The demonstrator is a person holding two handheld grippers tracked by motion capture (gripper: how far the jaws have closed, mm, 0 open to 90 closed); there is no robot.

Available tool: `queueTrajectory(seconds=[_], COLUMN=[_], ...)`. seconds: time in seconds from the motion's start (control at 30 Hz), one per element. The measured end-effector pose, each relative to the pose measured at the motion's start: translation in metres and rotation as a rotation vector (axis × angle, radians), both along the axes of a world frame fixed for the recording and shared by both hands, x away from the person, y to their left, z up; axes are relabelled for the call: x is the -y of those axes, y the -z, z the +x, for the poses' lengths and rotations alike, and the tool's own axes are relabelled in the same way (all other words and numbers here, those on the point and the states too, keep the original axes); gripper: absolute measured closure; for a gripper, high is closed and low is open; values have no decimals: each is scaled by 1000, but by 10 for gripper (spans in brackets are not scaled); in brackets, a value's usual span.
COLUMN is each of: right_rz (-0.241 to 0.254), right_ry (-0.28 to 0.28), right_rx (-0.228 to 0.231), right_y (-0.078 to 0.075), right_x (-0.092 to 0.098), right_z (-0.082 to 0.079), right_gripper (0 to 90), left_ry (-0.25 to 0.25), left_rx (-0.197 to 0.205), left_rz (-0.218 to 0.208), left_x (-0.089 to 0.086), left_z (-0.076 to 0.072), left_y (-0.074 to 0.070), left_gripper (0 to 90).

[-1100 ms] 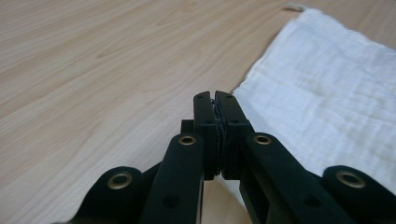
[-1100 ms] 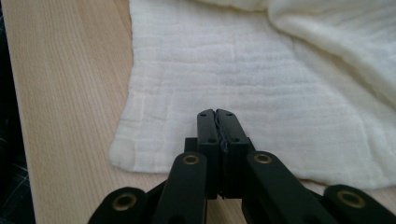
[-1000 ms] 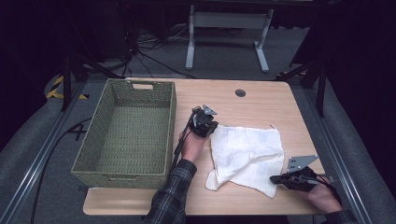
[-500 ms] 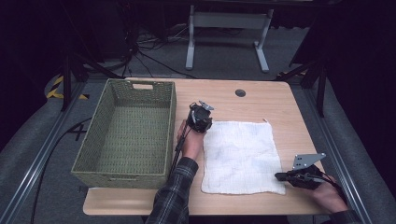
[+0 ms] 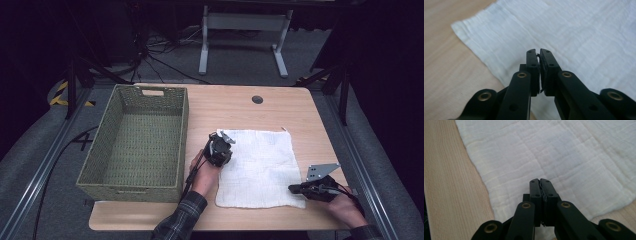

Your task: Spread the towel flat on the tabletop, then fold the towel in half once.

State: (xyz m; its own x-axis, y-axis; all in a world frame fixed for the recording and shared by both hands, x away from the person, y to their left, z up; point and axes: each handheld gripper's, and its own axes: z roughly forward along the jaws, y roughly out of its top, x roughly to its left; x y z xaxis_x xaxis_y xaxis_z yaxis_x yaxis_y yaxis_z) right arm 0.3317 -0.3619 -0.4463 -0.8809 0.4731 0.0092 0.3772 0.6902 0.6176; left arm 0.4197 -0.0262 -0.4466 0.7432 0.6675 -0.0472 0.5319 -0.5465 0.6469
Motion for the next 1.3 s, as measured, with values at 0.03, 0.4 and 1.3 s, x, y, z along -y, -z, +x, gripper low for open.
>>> queueTrajectory(seconds=[0.03,0.4,1.3], right_rz=[-6,1,36], right_ry=[-3,-16,231], right_rx=[-1,-24,68], right_y=[0,1,-17], right_x=[0,2,6], right_z=[0,-11,99], right_gripper=[892,894,671], left_ry=[3,42,-172], left_rx=[-11,-11,68], left_rz=[8,37,49], left_x=[-1,1,-10], left_z=[-1,-20,39], left_y=[1,8,-6], left_gripper=[886,897,694])
